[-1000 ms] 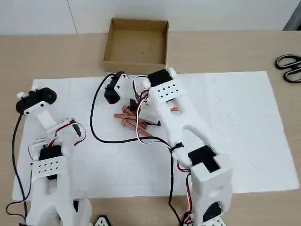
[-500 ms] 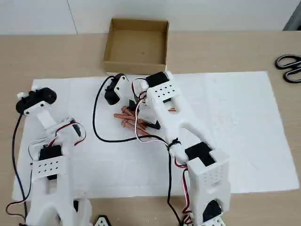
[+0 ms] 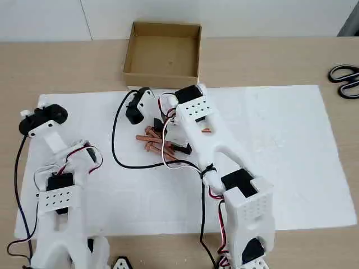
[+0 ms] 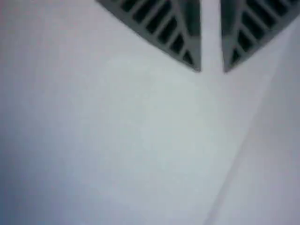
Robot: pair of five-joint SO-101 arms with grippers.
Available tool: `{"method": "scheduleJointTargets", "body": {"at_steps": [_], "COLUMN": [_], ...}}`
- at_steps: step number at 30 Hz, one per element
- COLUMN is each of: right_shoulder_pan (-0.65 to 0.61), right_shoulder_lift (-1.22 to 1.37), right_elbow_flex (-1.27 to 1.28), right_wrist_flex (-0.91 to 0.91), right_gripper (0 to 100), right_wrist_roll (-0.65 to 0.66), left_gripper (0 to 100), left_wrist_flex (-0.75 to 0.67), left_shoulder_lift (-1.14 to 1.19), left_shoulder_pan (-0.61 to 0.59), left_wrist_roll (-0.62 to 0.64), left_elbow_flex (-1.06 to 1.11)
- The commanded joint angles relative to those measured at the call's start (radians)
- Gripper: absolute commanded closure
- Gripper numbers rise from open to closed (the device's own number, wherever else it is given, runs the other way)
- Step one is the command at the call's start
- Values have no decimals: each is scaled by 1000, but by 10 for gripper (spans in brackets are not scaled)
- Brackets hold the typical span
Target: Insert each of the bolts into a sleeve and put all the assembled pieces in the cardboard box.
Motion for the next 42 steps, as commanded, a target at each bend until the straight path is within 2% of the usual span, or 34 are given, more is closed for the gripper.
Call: {"method": "scheduleJointTargets", "body": {"at_steps": [1,4,10,15,24,29,33,42], "right_shoulder_pan": [8,16,41,76,160,286,361,369], "right_shoulder_lift": [-5,-5,-16,-16,-16,7,74,216], "right_elbow_flex": [-2,-5,-23,-199,-423,-370,-354,-356], "right_wrist_flex": [-8,-8,4,153,337,331,329,285], "right_gripper": [991,953,949,949,949,950,992,993], "right_wrist_roll": [2,-15,-18,-64,-269,-440,-511,-571], "left_gripper": [977,977,977,977,977,977,977,977], "left_wrist_flex": [-23,-23,-23,-23,-23,-23,-23,-23], "left_shoulder_lift": [-6,-6,-6,-6,-6,-6,-6,-6], "left_shoulder_pan": [0,0,0,0,0,0,0,0], "left_wrist_roll": [5,5,5,5,5,5,5,5], "left_elbow_flex": [-5,-5,-5,-5,-5,-4,-4,-4]}}
